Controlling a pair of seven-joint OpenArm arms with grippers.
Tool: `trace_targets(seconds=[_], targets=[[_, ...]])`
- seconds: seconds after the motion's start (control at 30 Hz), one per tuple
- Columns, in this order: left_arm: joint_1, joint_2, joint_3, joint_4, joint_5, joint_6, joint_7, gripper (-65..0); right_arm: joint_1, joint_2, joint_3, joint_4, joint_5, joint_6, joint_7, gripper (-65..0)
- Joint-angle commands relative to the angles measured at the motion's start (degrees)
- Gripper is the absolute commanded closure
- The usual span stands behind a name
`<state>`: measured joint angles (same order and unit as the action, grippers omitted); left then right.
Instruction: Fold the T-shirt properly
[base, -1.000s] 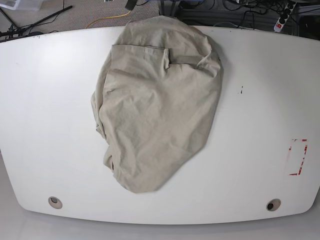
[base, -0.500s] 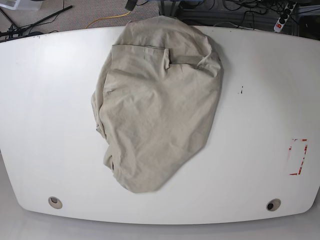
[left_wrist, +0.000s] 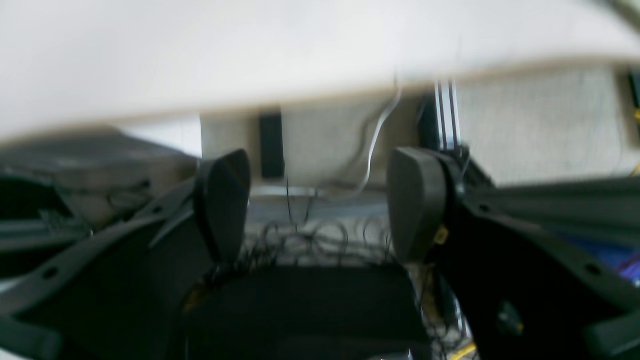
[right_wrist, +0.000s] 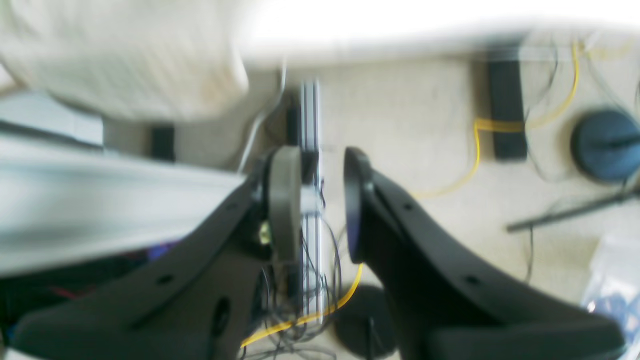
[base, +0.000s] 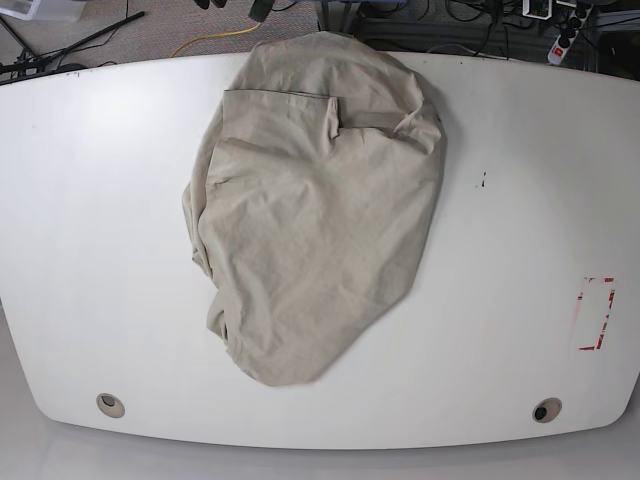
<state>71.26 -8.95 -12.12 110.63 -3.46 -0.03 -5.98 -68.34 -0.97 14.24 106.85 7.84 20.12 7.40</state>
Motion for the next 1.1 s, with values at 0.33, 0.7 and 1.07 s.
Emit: trace_targets(seconds=[0.33, 0.7, 1.07], targets=[[-5.46, 3.72, -0.06, 1.24, -0.01, 0.08, -1.01, -39.6, 16.16, 0.58, 6.64, 5.81, 0.21, 0.50, -9.90, -13.8], [-8.36, 5.21, 0.03, 1.33, -0.01, 0.08, -1.01, -49.2, 36.20, 7.70, 6.64, 5.81, 0.47, 7.88, -29.68, -14.6], [-11.26, 4.86, -0.14, 1.15, 0.34, 0.08, -1.01, -50.7, 55.98, 8.66, 6.73, 4.32, 0.30, 19.13, -49.82, -35.4]])
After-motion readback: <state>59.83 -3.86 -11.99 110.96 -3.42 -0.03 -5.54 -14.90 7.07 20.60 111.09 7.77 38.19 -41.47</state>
